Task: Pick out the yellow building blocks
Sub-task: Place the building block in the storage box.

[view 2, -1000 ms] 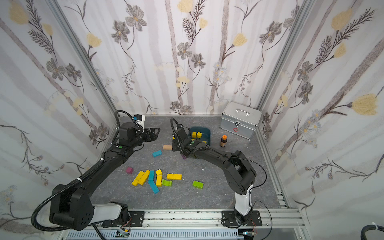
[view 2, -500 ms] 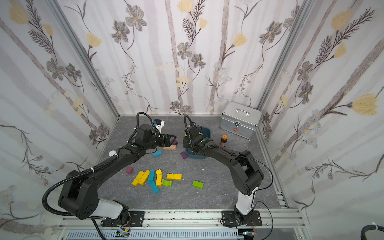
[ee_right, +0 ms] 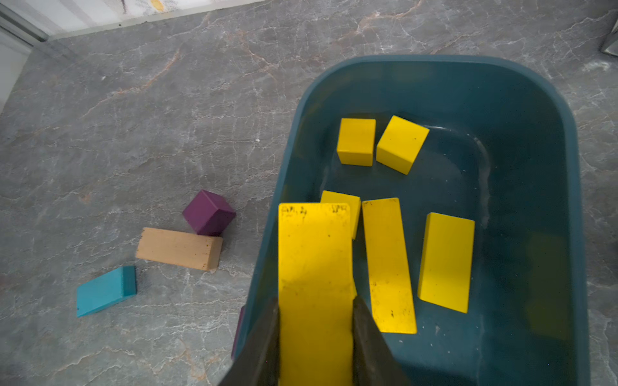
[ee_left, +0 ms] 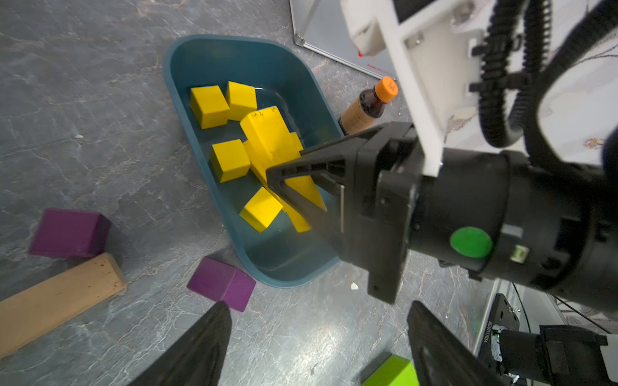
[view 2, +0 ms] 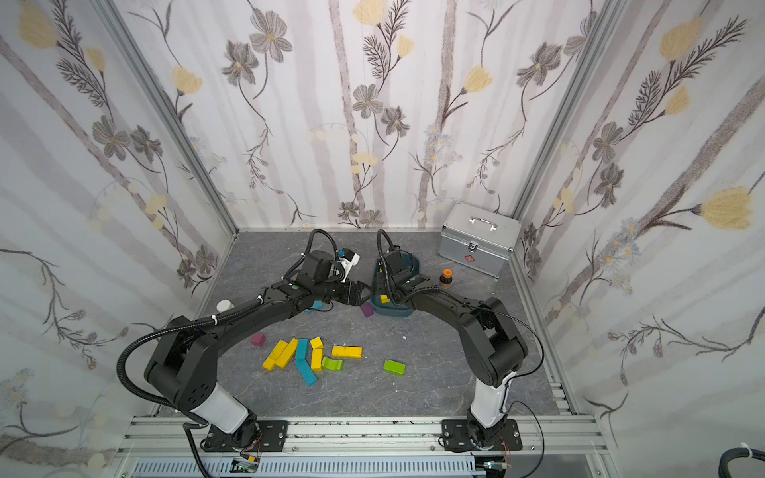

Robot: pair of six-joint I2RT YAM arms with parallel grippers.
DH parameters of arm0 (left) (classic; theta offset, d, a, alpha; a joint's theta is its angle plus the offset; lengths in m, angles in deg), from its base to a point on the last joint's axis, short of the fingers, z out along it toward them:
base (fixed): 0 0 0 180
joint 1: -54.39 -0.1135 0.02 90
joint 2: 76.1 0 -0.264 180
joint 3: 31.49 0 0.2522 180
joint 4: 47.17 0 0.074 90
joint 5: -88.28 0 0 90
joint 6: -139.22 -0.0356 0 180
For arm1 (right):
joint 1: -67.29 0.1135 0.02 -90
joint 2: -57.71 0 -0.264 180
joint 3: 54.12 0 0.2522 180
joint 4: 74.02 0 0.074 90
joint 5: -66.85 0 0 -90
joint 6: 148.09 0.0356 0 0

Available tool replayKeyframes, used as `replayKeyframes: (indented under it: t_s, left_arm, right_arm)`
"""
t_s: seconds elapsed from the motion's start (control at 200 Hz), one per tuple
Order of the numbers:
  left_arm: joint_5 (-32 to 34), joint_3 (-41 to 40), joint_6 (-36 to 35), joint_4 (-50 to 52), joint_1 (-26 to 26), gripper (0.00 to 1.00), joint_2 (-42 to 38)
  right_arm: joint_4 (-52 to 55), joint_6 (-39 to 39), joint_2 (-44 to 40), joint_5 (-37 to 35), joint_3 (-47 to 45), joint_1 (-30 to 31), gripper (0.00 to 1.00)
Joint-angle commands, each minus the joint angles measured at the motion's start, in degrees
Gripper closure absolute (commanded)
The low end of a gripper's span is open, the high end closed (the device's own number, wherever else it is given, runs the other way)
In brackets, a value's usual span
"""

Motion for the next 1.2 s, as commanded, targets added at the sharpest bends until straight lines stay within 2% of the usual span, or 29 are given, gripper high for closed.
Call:
replayKeyframes:
  t_s: [0.0,0.535,1.194]
  left_arm:
    - [-0.6,0.6,-0.6,1.1,0.1,0.16,0.2]
    - [1.2,1.0,-1.5,2.2,0.1,0.16,0.0]
    - [1.9,1.6,-2.3,3.4,0.1,0.16,0.4]
  right_arm:
    - [-2.8,0.5,1.1,-0.4,-0.1,-0.9,0.79]
    - [-2.0,-1.0,8.6,0.0,4.0,-7.6,0.77]
    - [-0.2,-1.5,14.5,2.7,7.3,-9.0,0.77]
